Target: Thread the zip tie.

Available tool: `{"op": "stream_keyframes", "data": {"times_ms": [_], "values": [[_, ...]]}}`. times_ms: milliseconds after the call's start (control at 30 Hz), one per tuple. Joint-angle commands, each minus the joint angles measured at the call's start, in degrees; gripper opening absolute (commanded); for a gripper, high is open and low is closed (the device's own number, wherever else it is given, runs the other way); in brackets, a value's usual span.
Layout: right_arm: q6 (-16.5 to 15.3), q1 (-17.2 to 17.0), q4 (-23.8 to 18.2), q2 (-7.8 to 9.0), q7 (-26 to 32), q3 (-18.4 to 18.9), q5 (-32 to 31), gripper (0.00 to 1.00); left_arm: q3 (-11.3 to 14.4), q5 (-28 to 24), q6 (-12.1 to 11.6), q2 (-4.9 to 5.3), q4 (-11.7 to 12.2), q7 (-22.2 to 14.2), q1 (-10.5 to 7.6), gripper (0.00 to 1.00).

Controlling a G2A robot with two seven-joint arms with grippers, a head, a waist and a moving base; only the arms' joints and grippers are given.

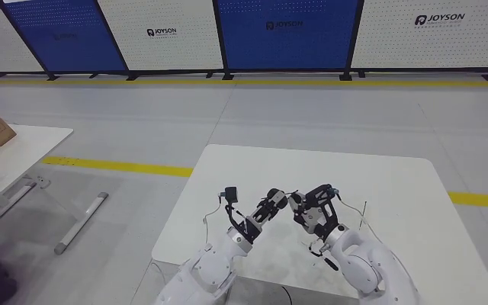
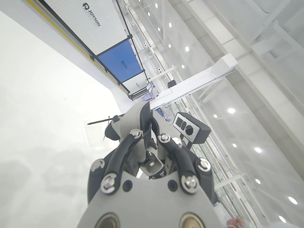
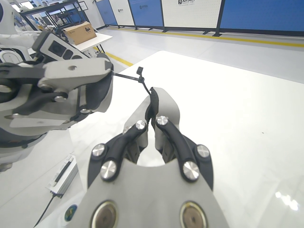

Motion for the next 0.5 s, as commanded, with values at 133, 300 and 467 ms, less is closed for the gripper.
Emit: {"op": "stream_keyframes", "data": {"times_ms": [133, 300, 467], "values": [[0.07, 0.50, 0.75, -0.09, 0.55, -0.70, 0.00, 0.00, -0.25, 0.14, -0.26, 0.06, -0.50, -0.17, 0.27, 0.00], [0.25, 0.90, 1.38, -0.15, 1.35, -1.37, -0.35, 0.00, -0.53, 0.12, -0.62, 0.12, -0.93, -0.28, 0.58, 0.00], [0.18, 1.07, 1.71, -0.23, 1.30, -1.79, 0.13, 0.00, -0.83, 0.21, -0.65, 0.17, -1.14, -0.26, 0.83, 0.00]]}}
